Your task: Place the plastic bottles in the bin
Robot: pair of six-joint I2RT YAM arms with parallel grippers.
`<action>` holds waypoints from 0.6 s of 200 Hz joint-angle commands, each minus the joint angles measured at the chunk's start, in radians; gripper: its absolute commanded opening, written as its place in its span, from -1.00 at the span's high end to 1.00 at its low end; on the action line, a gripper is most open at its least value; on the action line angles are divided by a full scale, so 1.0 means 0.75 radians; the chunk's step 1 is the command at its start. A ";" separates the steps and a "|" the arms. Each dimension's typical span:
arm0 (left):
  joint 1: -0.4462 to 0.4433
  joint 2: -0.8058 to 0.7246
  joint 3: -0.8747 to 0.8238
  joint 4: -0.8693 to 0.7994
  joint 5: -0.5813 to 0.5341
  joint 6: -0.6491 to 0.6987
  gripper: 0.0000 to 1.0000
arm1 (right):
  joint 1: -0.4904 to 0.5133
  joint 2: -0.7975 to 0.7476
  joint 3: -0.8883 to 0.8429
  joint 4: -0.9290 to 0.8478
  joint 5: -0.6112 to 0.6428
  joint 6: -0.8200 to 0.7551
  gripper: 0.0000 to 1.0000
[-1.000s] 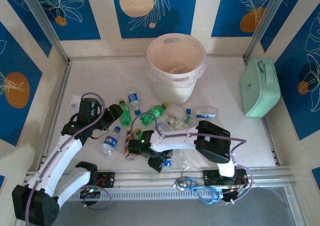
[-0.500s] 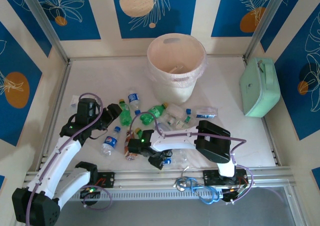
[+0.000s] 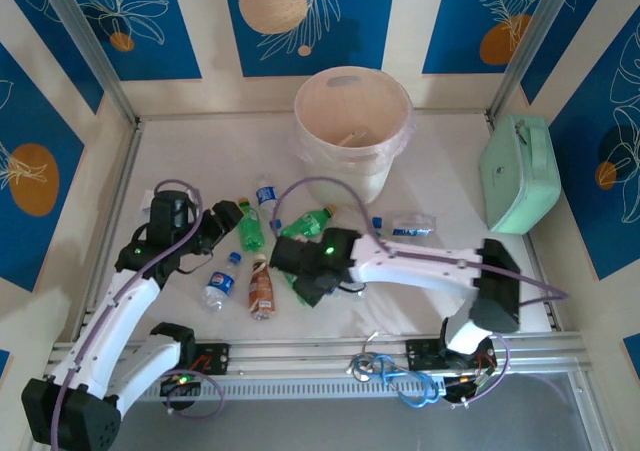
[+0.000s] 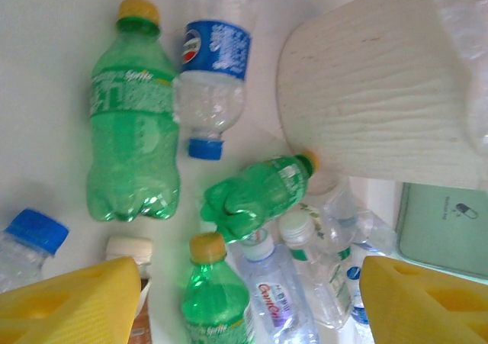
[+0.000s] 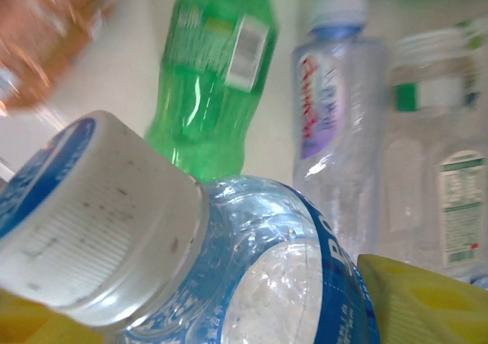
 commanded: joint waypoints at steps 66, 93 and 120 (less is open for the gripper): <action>-0.001 0.045 0.050 0.534 0.340 -0.057 -0.55 | -0.474 -0.800 -0.277 0.484 -0.249 0.595 -0.24; -0.118 0.083 0.065 0.769 0.472 -0.007 -0.62 | -0.667 -0.962 -0.407 0.617 -0.434 0.785 -0.25; -0.325 0.104 0.092 0.802 0.474 0.181 -0.73 | -0.844 -1.058 -0.502 0.741 -0.650 0.928 -0.25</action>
